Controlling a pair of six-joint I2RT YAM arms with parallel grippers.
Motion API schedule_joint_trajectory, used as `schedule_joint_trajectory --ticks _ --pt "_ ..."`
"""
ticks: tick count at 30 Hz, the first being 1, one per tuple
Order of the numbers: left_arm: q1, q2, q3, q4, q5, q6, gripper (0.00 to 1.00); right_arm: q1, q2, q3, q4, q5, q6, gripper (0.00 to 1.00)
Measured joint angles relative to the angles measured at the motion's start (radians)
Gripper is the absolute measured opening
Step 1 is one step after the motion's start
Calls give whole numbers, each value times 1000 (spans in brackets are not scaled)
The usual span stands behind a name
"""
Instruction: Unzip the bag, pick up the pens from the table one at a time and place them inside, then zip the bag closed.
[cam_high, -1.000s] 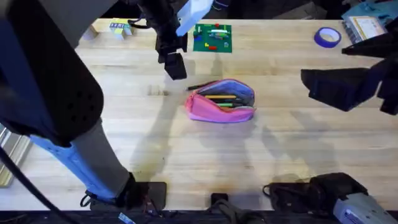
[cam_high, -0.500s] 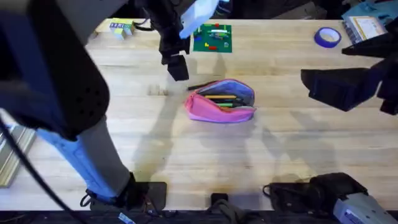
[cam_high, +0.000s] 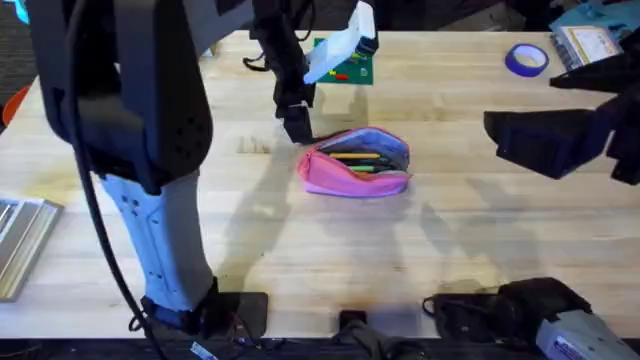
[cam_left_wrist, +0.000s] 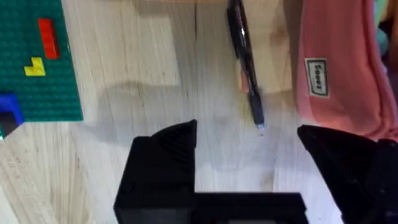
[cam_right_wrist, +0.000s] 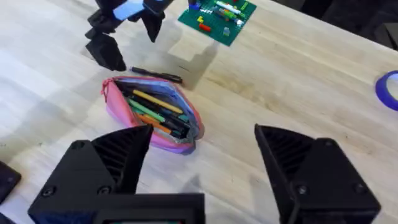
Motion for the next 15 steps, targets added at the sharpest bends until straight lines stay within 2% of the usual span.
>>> schedule_joint_trajectory --ticks 10,15 --pt "-42 45 0 66 -4 0 995 0 0 0 0 0 0 998" --pt "-45 48 0 67 -4 0 995 0 0 0 0 0 0 998"
